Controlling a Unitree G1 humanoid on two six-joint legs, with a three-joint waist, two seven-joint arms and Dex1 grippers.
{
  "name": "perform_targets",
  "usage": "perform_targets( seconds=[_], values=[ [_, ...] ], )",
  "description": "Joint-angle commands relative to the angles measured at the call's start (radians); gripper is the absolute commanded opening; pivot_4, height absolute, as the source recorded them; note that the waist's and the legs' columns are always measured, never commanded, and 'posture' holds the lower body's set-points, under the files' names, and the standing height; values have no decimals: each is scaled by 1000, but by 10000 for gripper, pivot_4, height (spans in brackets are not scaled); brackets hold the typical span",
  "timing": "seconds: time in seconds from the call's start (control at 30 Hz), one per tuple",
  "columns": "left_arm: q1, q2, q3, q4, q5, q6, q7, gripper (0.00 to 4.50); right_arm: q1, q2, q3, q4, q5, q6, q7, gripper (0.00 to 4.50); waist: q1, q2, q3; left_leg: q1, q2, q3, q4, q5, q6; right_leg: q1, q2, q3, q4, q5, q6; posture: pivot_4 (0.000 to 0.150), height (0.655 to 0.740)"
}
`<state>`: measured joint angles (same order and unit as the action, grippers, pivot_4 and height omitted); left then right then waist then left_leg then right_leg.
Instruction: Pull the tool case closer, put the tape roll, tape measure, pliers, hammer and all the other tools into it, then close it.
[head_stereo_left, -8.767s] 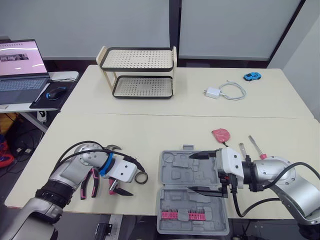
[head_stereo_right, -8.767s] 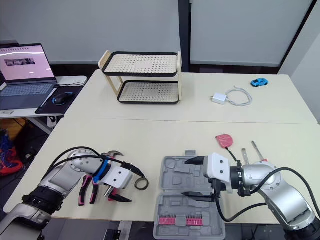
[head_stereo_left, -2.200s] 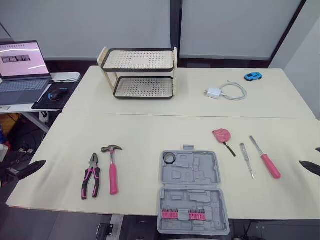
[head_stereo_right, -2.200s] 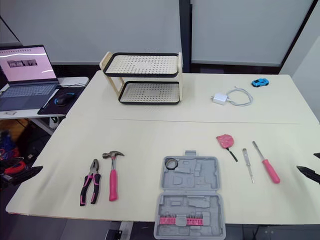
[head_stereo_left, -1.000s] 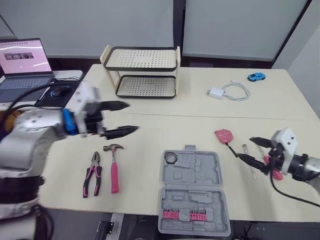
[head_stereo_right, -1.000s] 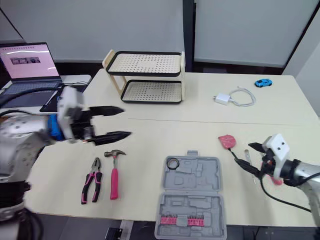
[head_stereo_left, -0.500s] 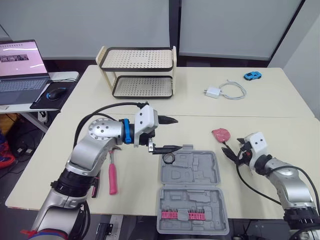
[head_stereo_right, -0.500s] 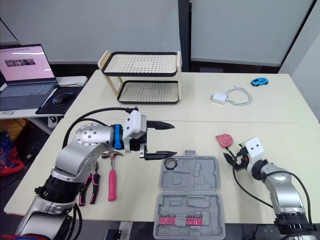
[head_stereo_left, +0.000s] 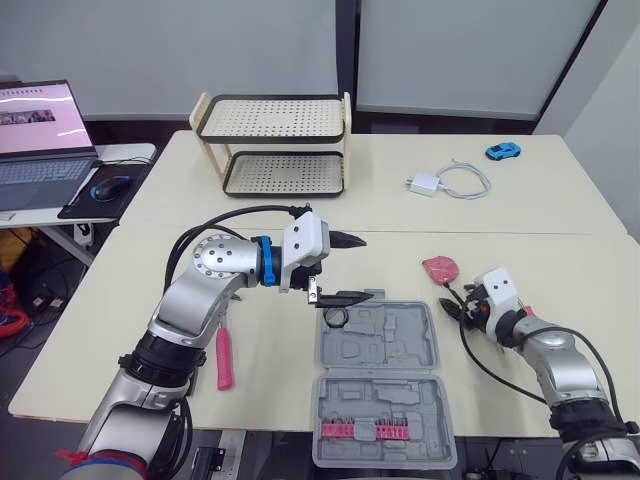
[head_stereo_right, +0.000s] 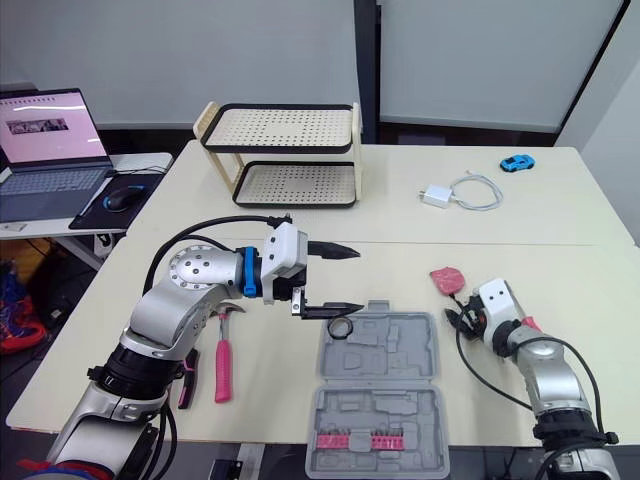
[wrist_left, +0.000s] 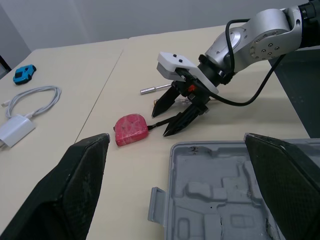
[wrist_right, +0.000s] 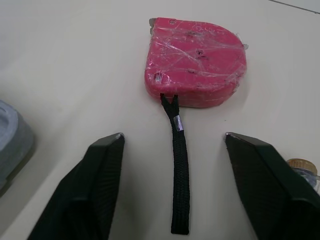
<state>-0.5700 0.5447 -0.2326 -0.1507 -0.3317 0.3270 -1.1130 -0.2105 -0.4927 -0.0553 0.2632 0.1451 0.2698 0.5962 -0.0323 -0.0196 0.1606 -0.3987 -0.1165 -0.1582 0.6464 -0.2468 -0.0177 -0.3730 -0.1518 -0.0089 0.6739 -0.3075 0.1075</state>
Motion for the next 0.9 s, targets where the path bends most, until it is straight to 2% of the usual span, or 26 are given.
perform_targets(
  seconds=[0.03, 0.3, 0.4, 0.6, 0.9],
  values=[
    [-12, -7, 1, -17, 3, -7, 1, 45000, -23, 15, 0, 3, 4, 4, -5, 29103, 0, 0, 0, 0, 0, 0, 0, 0, 0, 0, 0, 0, 0, 0, 0, 1500, 7400],
    [-12, -13, -1, -18, 6, -2, 6, 45000, -35, 21, 13, 23, -21, 0, -6, 29103, -1, 0, 0, 0, 1, 0, 0, 0, 0, 0, 1, 0, 0, 0, 0, 1500, 7400],
    [-11, -12, -1, -16, 9, -5, 5, 45000, -33, 20, 14, 26, -24, -2, -5, 23326, -1, 0, 0, 0, 1, 0, 0, 0, 0, 0, 1, 0, 0, 0, -1, 1500, 7400],
    [-14, -15, -2, -20, 8, 0, 8, 45000, -22, 22, 18, 25, -31, -10, -10, 1315, 0, 0, 0, 0, 1, 0, 0, 0, 0, 0, 1, 0, 0, 1, -1, 1500, 7400],
    [7, -3, -7, -54, -11, 24, -13, 45000, 19, 21, 5, -17, -27, -11, -26, 319, 0, 0, 0, 0, 1, 0, 0, 0, -1, 0, 2, 0, 0, 1, -1, 1500, 7400]
  ],
)
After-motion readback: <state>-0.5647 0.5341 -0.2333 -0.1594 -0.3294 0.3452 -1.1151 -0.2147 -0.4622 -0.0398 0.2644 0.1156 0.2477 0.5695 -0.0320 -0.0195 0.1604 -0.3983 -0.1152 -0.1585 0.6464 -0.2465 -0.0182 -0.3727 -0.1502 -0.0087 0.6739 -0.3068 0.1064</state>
